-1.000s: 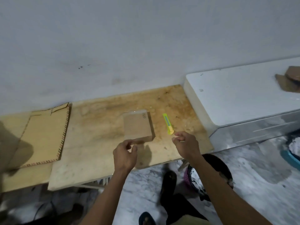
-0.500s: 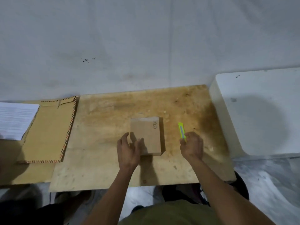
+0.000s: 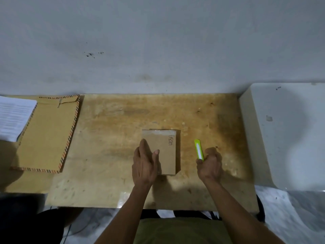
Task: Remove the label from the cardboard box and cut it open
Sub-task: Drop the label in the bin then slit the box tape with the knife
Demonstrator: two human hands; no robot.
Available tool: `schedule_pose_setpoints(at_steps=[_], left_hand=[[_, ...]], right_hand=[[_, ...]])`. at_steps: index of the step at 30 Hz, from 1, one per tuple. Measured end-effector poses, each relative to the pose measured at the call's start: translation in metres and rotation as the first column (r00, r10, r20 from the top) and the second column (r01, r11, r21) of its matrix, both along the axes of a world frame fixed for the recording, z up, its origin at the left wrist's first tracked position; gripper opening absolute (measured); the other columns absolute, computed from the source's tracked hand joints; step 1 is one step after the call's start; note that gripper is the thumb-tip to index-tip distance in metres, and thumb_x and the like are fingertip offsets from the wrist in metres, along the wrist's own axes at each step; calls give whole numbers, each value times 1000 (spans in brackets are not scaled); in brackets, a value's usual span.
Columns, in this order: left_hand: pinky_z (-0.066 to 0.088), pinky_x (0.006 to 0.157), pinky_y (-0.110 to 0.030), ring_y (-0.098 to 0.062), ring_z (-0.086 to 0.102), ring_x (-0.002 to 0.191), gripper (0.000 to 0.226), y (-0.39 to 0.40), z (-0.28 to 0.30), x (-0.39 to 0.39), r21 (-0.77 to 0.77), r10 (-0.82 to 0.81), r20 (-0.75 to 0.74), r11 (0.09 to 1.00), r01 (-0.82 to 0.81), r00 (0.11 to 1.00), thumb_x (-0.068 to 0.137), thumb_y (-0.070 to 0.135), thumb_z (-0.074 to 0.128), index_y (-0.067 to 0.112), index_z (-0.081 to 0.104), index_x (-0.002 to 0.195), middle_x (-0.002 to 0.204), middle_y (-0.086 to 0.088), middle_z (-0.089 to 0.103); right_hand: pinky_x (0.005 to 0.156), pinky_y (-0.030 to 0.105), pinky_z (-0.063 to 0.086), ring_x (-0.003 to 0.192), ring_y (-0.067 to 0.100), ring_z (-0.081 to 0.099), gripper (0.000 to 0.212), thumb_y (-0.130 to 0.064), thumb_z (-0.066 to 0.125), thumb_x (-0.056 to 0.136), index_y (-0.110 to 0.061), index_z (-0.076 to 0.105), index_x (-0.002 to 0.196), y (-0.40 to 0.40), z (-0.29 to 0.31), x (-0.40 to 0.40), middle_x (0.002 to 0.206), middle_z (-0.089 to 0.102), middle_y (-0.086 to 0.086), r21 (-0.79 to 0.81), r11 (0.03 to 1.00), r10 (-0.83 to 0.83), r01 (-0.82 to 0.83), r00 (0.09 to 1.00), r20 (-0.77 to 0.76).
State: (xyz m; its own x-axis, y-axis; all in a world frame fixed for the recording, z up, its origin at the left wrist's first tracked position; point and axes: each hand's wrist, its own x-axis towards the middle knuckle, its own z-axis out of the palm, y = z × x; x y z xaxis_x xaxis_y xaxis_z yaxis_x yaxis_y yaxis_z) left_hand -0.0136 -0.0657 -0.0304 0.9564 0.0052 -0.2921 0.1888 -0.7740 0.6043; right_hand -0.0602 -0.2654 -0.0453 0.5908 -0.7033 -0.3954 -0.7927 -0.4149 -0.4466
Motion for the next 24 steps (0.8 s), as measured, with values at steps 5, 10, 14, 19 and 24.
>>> schedule_pose_setpoints(at_steps=[5,10,14,19,24], left_hand=[[49,81,-42,-33,50,123,68,-2,-2,-3,25,-22,24,999,21,999,99,54,40,23,16,155,145,-14,40],[54,75,-42,-32,56,111,62,-4,-2,-4,115,-37,43,993,32,998,99,58,32,27,19,152,136,-12,46],[57,70,-48,-33,58,106,65,-6,-7,-6,156,-47,78,987,35,996,97,63,21,29,16,151,134,-12,47],[56,72,-47,-33,55,113,68,-9,-6,-6,146,-20,107,989,5,994,94,65,20,29,18,152,136,-11,46],[56,70,-45,-33,56,111,67,-9,-7,-5,158,-15,110,988,-2,994,96,62,25,26,24,152,135,-11,48]], right_hand=[[74,22,40,93,27,61,21,-3,68,81,-8,70,101,-3,14,8,95,66,7,125,992,-16,10,999,45],[62,25,40,83,23,59,6,-17,62,94,-11,61,94,-8,51,33,85,62,4,399,916,-56,-45,970,238],[64,33,47,77,16,64,20,-18,56,95,-19,57,115,-10,79,66,88,69,0,619,758,-36,-205,935,354],[58,33,50,65,16,57,33,-2,51,95,-28,57,112,0,103,101,100,63,8,744,546,42,-385,900,435],[63,23,53,71,13,61,39,-3,47,100,-13,48,138,2,91,117,114,68,5,535,543,477,-648,762,438]])
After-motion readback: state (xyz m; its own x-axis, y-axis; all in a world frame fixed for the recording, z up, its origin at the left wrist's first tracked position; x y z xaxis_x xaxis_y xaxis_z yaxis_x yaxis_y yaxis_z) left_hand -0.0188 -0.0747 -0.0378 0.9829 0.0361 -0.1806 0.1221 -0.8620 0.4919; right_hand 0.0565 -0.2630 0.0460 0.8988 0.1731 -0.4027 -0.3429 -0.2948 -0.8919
